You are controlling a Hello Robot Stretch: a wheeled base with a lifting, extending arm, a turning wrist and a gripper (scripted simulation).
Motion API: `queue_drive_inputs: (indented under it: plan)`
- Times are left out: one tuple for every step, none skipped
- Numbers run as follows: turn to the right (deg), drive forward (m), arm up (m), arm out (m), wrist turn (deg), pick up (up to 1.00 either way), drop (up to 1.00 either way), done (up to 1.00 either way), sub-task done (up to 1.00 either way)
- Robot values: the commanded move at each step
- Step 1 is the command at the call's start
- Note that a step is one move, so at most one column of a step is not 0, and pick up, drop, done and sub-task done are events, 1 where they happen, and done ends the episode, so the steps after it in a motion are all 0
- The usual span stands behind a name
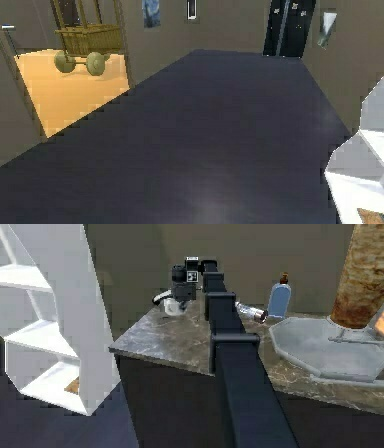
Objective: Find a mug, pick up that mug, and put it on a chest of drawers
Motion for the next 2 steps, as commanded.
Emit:
queue_drive_inputs:
  plan:
    - [0.0,0.00,0.00,0.00,-45.0,0.00,0.00,0.00,0.00]
    - [0.0,0.00,0.00,0.00,-45.0,0.00,0.00,0.00,0.00]
